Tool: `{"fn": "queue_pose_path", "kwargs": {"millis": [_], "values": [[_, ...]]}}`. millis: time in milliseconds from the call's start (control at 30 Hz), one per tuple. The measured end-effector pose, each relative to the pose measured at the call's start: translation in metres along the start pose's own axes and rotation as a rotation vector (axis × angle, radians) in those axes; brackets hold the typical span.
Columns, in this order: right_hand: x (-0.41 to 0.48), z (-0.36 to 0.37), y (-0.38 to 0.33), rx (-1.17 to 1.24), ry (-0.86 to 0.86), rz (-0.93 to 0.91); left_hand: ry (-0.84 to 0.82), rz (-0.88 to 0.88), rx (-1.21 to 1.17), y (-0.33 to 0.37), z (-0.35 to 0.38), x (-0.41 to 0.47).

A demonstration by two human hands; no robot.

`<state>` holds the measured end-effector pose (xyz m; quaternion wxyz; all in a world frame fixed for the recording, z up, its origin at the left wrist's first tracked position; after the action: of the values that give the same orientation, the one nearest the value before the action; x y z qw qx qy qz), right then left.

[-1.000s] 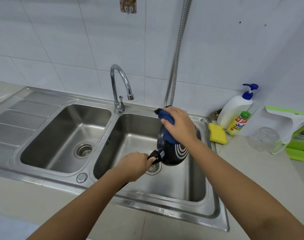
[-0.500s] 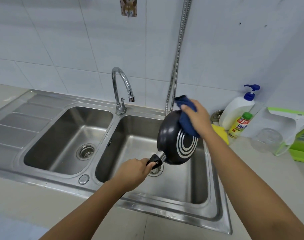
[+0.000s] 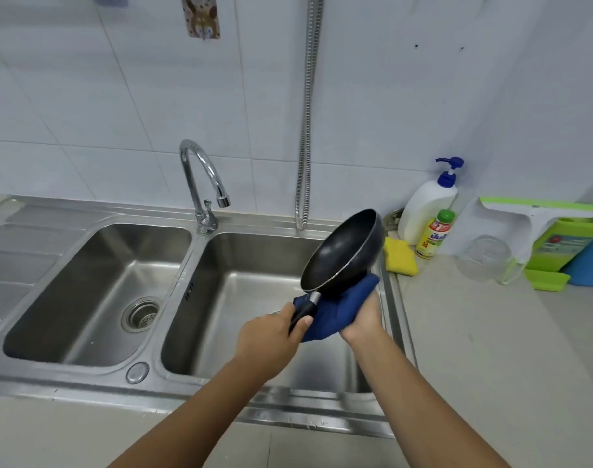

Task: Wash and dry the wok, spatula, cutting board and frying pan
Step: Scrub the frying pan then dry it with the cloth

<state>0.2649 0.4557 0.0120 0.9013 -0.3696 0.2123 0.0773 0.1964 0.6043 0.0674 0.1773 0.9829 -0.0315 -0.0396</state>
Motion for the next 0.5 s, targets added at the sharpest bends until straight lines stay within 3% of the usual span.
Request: {"fn": "queue_pose_path", "kwargs": {"millis": [200, 300, 367, 433, 500], "values": [[0.004, -0.019, -0.091, -0.111, 0.214, -0.418, 0.135, 0.011, 0.154, -0.011, -0.012, 0.000], [0.005, -0.022, -0.107, -0.048, 0.146, -0.346, 0.252, 0.155, 0.249, -0.017, -0.025, -0.008], [-0.001, -0.016, -0.097, -0.011, 0.017, -0.268, 0.273, 0.136, 0.227, -0.021, -0.034, -0.010], [-0.008, -0.006, -0.076, 0.050, -0.114, -0.196, 0.184, -0.045, 0.048, -0.027, -0.036, -0.003], [-0.013, 0.004, -0.052, 0.099, -0.181, -0.143, -0.071, -0.245, -0.243, -0.033, -0.013, 0.006]]}}
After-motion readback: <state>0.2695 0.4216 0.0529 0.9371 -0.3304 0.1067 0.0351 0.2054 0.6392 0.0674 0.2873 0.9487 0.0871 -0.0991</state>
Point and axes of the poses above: each hand's wrist, its own x-axis towards the middle knuckle, its own z-axis out of the palm, y = z × x, the point moved 7 cm from there along x, towards the middle knuckle, and after that the axes turned 3 degrees about -z, right-handed, at the moved point
